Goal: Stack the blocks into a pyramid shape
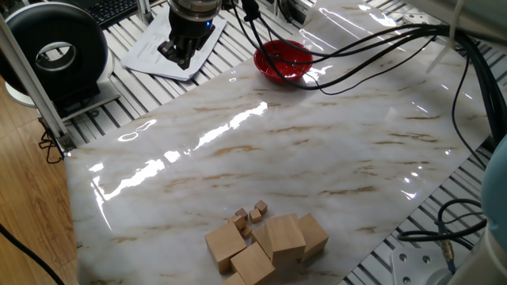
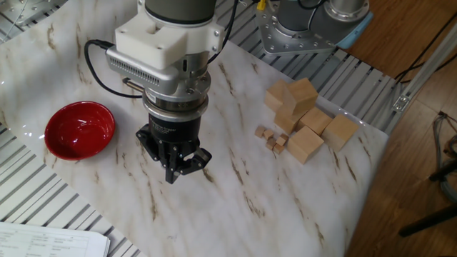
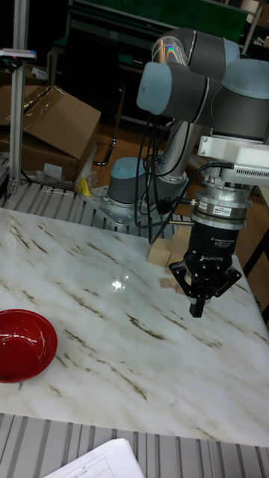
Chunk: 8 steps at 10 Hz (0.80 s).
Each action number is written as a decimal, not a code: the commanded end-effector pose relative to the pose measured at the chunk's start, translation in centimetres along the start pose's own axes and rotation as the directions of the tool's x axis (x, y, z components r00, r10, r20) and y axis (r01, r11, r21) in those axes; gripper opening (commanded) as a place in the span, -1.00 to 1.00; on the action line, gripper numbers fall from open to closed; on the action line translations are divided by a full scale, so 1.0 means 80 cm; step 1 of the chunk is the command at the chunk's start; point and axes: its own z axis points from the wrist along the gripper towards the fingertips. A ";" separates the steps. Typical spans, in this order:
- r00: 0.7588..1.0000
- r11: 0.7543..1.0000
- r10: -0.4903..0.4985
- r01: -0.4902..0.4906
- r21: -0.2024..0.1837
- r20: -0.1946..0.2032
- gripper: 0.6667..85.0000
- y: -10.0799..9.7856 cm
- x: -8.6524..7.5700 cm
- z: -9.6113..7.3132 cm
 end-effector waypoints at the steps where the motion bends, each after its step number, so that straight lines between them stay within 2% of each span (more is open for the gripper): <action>1: 1.000 1.000 0.016 -0.016 -0.013 0.003 -0.99 0.003 -0.002 -0.001; 4: 1.000 0.999 0.028 -0.028 -0.031 0.007 -0.99 0.009 -0.004 0.001; 8: 0.999 0.999 0.037 -0.036 -0.038 0.014 -0.99 0.011 -0.007 0.002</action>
